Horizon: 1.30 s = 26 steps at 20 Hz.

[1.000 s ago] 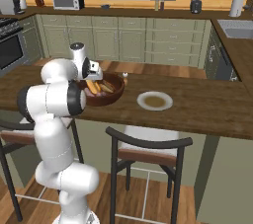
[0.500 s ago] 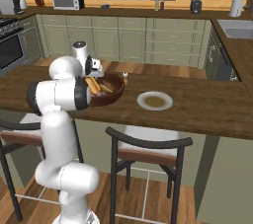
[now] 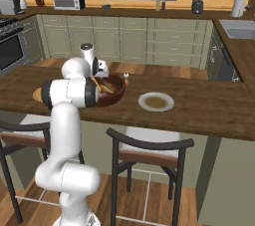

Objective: Place one bun and one sausage from the bowl on each plate.

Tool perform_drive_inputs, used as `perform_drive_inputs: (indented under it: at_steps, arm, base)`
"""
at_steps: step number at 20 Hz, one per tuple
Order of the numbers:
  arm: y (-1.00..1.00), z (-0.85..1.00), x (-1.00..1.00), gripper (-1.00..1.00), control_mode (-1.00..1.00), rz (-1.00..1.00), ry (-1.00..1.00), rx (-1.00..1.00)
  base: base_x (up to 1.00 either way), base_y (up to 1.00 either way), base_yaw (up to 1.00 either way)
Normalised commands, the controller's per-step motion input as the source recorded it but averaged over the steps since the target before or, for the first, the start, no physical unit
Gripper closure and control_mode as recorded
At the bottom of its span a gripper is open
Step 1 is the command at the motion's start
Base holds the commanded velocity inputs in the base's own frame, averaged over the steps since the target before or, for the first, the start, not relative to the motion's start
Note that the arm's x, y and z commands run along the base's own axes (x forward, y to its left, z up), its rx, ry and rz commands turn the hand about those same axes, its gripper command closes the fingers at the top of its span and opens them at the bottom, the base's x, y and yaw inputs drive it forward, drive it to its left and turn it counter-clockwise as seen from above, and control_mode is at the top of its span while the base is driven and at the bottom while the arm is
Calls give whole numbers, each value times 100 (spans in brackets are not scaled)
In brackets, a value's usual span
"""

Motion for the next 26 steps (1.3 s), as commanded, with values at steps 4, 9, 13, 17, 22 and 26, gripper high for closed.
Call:
perform_drive_inputs:
  at_steps: [4,9,13,17,22,26]
  arm:
    - [9,-37,66,-100,-100,0,0,0]
    - [15,-31,60,-100,-100,0,0,0]
    - [14,-17,31,-100,-100,0,2,0]
    - [15,-12,11,-100,-100,0,3,0]
    - [11,-22,0,-100,-100,1,5,0]
    - [0,-16,0,-100,-100,2,1,0]
  base:
    - [0,0,0]
    - [0,0,0]
    - [0,0,0]
    - [0,0,0]
    - [0,0,0]
    - [0,0,0]
